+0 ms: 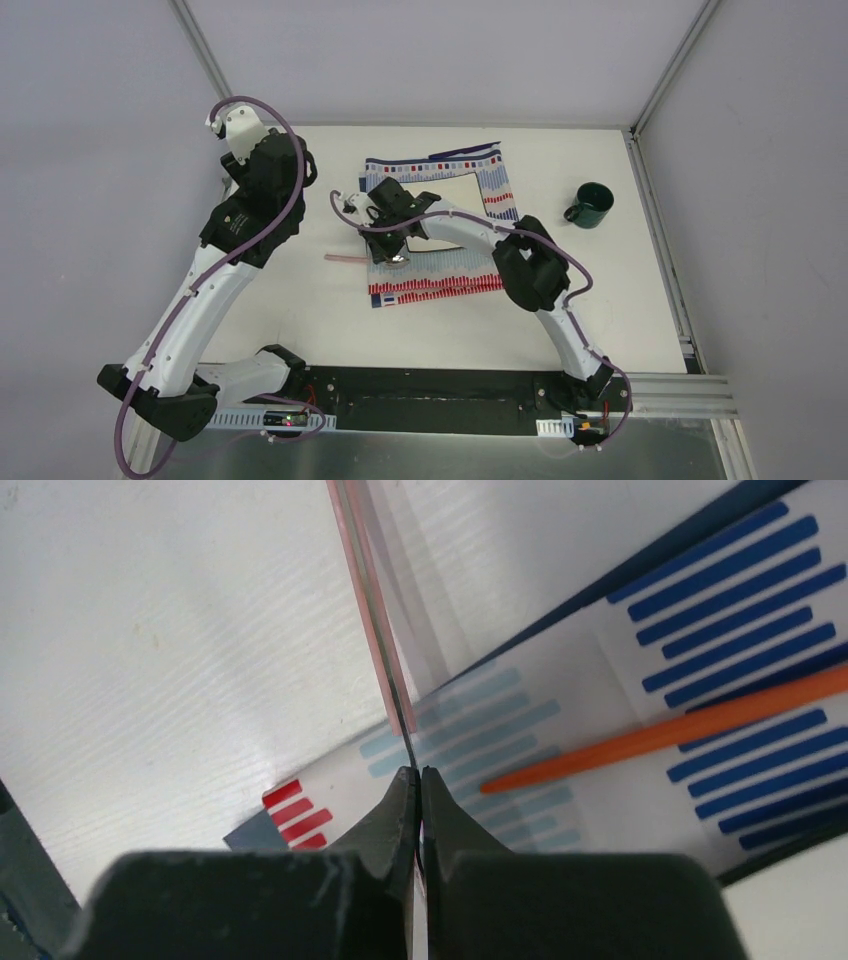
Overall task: Set the dinner table for one person
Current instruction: Pick up the spoon from the center of the board, then place the spoon on the napkin.
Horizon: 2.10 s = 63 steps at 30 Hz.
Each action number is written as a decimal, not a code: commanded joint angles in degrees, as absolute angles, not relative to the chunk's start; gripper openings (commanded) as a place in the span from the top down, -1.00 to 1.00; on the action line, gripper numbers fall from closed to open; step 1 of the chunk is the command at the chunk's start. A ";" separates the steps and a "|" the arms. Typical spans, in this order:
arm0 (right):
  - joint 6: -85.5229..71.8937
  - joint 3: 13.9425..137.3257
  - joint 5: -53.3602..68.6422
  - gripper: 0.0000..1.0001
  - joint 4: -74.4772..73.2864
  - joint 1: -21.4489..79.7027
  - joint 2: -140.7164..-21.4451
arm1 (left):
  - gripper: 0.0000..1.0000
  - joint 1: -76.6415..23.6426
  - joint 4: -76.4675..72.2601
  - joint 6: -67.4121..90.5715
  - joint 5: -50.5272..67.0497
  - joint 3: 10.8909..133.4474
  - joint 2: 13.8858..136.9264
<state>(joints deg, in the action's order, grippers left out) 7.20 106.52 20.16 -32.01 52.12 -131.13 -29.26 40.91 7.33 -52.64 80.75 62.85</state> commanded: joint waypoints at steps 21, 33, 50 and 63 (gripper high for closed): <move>-1.21 90.44 -10.70 1.00 -34.72 43.99 -97.37 | 0.05 -29.44 40.04 9.43 -50.51 82.35 64.99; -6.92 88.93 -18.41 1.00 -45.41 35.86 -90.33 | 0.06 -29.44 38.30 10.01 -47.52 82.86 69.70; -22.66 74.86 -2.82 1.00 -49.54 32.12 -76.27 | 0.19 -29.44 36.21 12.33 -35.46 85.32 76.80; -31.11 62.89 9.56 1.00 -43.15 22.78 -71.21 | 0.20 -29.44 36.28 11.86 -28.94 88.64 84.19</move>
<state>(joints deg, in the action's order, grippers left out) -27.55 64.05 4.43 -46.94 25.32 -75.22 -29.26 37.65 11.49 -32.97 84.97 81.56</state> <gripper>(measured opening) 0.012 0.396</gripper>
